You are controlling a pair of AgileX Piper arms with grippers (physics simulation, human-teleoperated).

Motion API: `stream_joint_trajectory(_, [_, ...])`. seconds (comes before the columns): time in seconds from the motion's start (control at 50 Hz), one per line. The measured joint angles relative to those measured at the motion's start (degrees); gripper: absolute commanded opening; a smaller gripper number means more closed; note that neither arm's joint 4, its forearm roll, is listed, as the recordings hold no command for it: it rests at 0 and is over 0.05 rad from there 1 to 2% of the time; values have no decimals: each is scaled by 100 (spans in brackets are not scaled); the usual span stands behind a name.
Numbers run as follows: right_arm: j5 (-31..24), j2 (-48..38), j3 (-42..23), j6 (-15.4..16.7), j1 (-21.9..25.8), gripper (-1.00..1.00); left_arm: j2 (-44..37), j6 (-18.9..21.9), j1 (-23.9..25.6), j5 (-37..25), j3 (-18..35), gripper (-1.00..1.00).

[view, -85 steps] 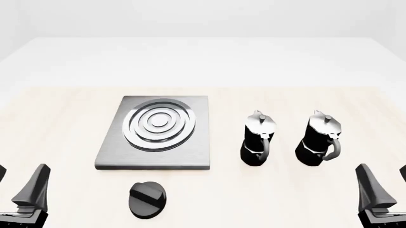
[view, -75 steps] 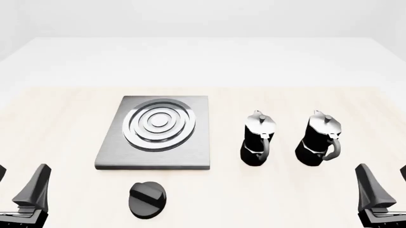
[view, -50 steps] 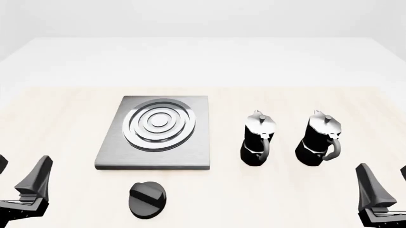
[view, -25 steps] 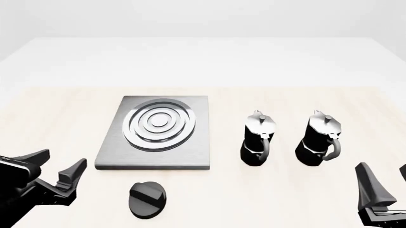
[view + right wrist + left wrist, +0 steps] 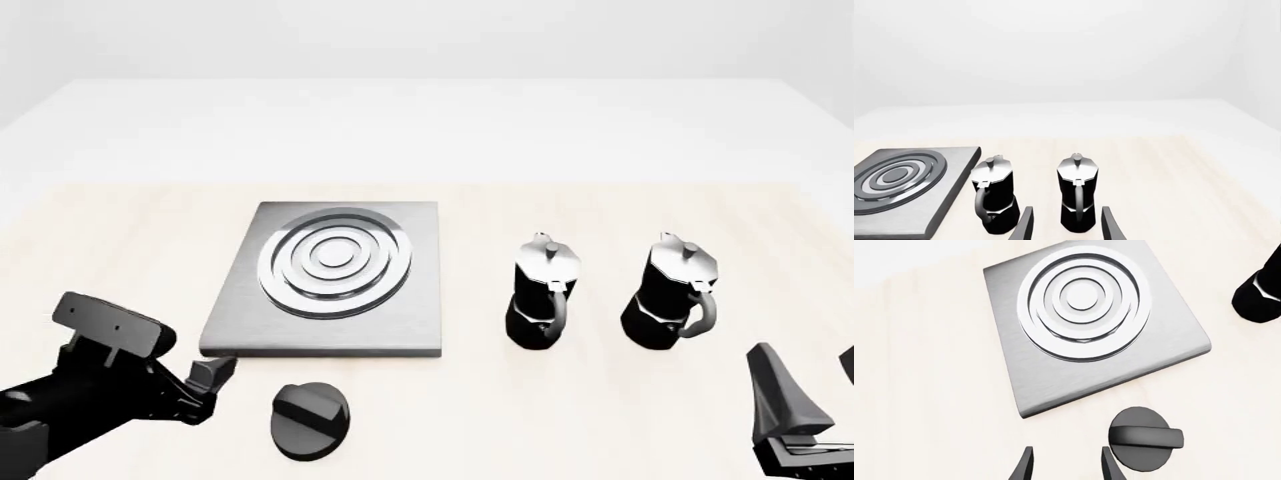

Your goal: Turn off the stove.

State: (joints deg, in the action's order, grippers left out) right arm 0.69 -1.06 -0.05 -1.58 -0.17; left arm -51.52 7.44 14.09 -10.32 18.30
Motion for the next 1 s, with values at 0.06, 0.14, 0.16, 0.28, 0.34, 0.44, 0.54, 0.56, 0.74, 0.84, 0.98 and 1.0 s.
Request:
stream_joint_trajectory(0.06, [-6,0,1,-2,-5,100,-195,-49,76,56,-40,100])
stream_joint_trajectory(0.14, [-3,-15,2,-4,-6,100,-454,-101,134,158,-113,100])
stream_joint_trajectory(0.16, [3,-23,2,-4,-4,100,-512,-114,148,187,-132,100])
stream_joint_trajectory(0.28, [27,-64,3,-4,6,100,-816,-258,284,348,-224,100])
stream_joint_trajectory(0.34, [25,-63,3,-4,4,100,-944,-322,369,401,-250,100])
stream_joint_trajectory(0.44, [26,-67,3,-5,4,100,-1110,-394,480,480,-280,100])
stream_joint_trajectory(0.54, [49,-92,3,-8,10,100,-1290,-504,620,601,-288,100])
stream_joint_trajectory(0.56, [53,-96,3,-9,11,100,-1330,-523,648,629,-287,100])
stream_joint_trajectory(0.74, [111,-155,3,-16,7,100,-1710,-563,789,914,-279,100])
stream_joint_trajectory(0.84, [127,-172,3,-20,4,100,-1905,-509,780,1061,-278,100])
stream_joint_trajectory(0.98, [101,-150,3,-25,1,100,-2171,-406,732,1266,-274,100])
stream_joint_trajectory(1.0, [93,-143,3,-26,0,100,-2205,-394,727,1293,-273,100])
